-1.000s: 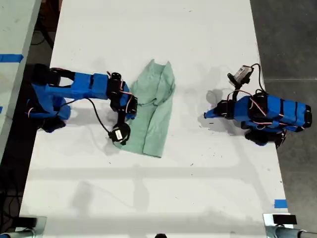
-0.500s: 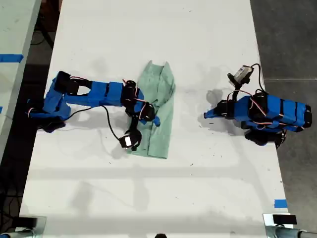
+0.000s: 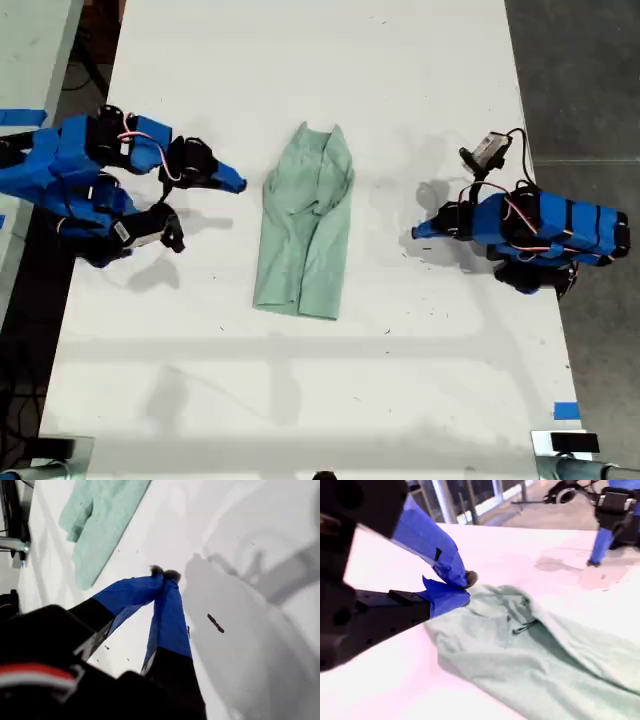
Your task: Fold t shirt
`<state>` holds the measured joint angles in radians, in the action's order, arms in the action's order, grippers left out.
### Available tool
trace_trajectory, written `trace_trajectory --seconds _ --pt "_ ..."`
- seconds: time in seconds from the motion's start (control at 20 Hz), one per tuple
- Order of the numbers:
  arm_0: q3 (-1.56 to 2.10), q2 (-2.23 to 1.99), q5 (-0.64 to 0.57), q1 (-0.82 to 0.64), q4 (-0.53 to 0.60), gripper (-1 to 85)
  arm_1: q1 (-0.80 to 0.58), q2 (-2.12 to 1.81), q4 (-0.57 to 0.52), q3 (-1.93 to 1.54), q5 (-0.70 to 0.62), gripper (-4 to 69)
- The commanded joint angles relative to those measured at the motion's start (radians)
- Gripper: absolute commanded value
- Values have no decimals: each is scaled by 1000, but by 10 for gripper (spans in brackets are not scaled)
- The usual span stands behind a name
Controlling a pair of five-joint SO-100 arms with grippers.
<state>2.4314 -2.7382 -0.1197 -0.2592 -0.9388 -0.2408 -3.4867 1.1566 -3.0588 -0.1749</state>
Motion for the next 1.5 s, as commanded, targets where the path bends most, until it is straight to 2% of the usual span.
trace_trajectory --seconds 0.0,0.05,0.15,0.6,0.8,1.45 --pt "603 -486 21 -38 129 -2 -5 -17 6 -55 5 -11" --pt "721 -641 -3 -49 110 -2 -5 -17 6 -55 5 -11" --pt "758 -861 -43 -52 -20 -2 -5 -17 6 -55 6 -11" --pt "773 -867 -48 -40 -14 -2 -5 -18 6 -55 8 -11" --pt "773 -867 -46 -40 -14 -2 -18 -18 37 -55 64 -15" --pt "775 -867 -48 -41 -12 -2 -17 -18 25 -55 29 -14"
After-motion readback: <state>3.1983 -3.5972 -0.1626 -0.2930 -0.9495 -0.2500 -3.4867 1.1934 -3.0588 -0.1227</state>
